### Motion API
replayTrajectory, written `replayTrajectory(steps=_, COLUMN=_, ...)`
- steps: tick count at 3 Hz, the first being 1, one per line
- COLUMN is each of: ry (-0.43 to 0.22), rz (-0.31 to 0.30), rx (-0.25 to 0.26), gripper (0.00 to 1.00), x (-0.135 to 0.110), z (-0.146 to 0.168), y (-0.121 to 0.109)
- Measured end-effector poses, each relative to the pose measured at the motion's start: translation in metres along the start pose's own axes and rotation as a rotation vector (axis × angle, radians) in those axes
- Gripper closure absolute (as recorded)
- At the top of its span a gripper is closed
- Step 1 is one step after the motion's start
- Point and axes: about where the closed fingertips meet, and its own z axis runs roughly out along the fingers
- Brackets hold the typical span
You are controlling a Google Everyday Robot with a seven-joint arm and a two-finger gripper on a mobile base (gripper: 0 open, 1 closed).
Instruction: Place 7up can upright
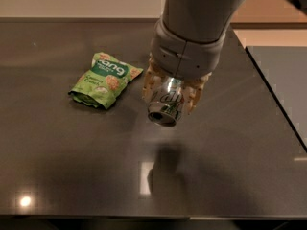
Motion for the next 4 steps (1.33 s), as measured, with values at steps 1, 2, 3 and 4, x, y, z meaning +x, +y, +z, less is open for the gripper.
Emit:
replayTrajectory(steps=1, ry=-0.041, rz=0.024, rx=0.045, gripper=1.00, x=0.003, z=-0.003, y=0.001)
replayTrajectory(steps=2, ry=-0.133, rz=0.052, rx=0.123, gripper=1.00, x=0.009, z=-0.007, y=0.011)
replayTrajectory(steps=3, ry=-0.221, rz=0.045, rx=0.191, gripper=1.00, x=0.009, z=-0.017, y=0.015)
replayTrajectory(steps=4, ry=-0.285, rz=0.002, rx=0.235, gripper=1.00, x=0.008, z=-0.030, y=0.010)
